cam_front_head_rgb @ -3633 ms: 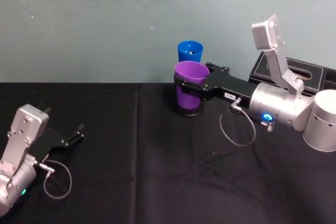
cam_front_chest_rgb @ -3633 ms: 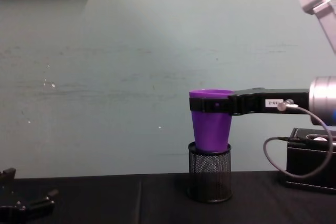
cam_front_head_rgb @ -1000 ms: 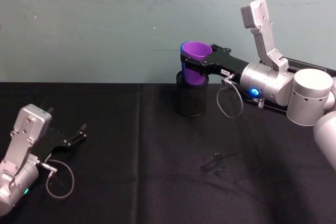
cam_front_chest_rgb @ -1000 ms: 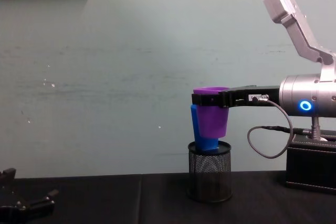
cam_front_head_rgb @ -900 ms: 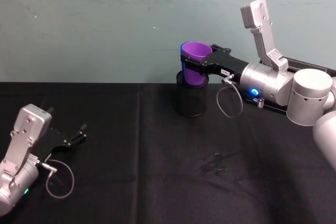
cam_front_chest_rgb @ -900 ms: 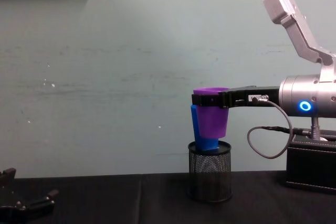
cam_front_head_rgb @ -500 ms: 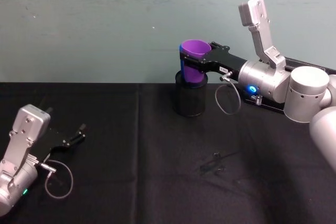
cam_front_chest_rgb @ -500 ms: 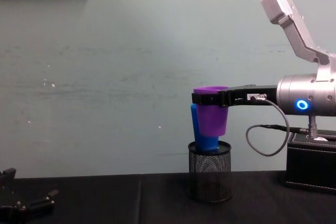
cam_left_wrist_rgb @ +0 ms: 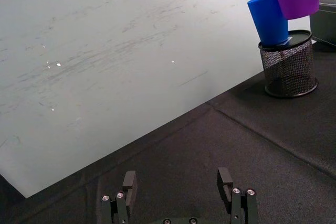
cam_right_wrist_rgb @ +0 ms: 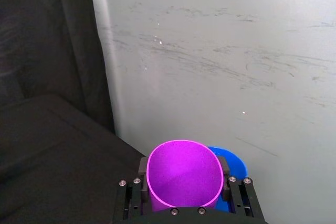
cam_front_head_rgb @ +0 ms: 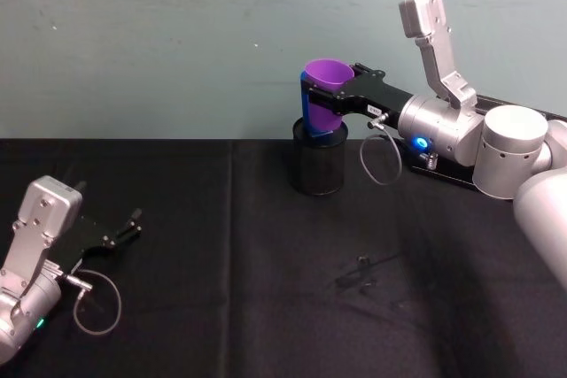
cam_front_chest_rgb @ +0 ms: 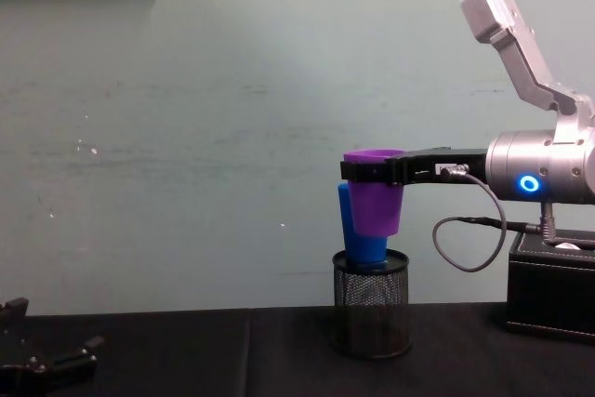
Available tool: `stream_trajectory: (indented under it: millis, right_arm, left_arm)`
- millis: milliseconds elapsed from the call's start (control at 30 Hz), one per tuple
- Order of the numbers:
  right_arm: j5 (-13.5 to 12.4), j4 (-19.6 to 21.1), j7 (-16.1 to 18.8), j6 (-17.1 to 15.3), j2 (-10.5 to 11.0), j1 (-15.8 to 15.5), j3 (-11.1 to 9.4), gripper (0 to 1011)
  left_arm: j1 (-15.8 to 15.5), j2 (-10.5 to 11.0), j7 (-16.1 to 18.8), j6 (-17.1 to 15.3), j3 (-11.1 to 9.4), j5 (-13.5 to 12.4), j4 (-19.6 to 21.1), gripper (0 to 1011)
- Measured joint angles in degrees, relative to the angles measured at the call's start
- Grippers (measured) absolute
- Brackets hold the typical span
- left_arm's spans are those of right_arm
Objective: Pick up one cup with a gripper and tap it against the other cup.
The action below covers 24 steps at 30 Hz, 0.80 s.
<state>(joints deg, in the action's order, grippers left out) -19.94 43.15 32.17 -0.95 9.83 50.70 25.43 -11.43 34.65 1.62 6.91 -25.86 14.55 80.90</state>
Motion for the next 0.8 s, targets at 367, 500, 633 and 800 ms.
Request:
stream_trajectory:
  millis: [367,500,633,800]
  right_arm:
    - [0.6,-0.7,0.3,0.3,-0.5,0.3,-0.7,741]
    - [0.7,-1.0,0.5,0.3,-0.7,0.4,-0.9,741]
    - [0.7,-1.0,0.5,0.4,-0.7,0.4,-0.9,741]
    - [0.7,-1.0,0.5,0.4,-0.7,0.4,-0.9,741]
  left_arm:
    - [0.0,0.0,0.0,0.0,0.0,0.0,0.0,1005]
    - [0.0,0.0,0.0,0.0,0.0,0.0,0.0,1005]
    - [0.0,0.0,0.0,0.0,0.0,0.0,0.0,1005]
    - [0.0,0.0,0.0,0.0,0.0,0.0,0.0,1004]
